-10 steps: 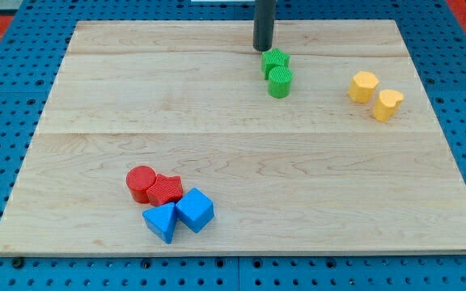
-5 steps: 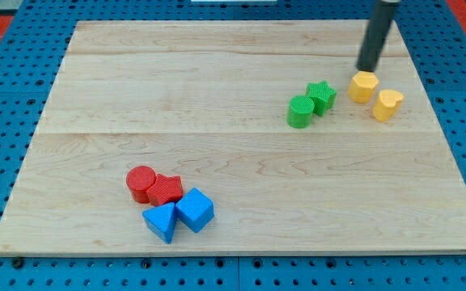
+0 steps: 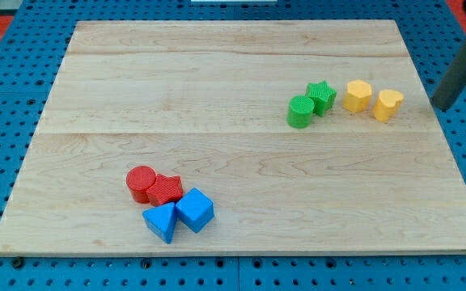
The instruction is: Push the yellow heart into the green star
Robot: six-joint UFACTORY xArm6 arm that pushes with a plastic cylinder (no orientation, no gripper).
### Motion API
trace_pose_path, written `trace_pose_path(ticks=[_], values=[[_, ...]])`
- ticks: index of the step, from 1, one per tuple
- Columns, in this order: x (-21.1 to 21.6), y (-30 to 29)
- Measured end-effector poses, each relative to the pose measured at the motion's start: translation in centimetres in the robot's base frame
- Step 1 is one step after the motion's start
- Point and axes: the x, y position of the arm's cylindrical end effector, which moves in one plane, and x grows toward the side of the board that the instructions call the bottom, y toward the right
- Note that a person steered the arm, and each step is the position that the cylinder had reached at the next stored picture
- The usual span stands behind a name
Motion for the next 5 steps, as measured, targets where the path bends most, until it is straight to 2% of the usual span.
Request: trace_pose_path(ticks=[2, 3, 4, 5], values=[[-0.3, -12.9], [-0.4, -12.4], [-2.4, -6.7], [-2.6, -5.8]])
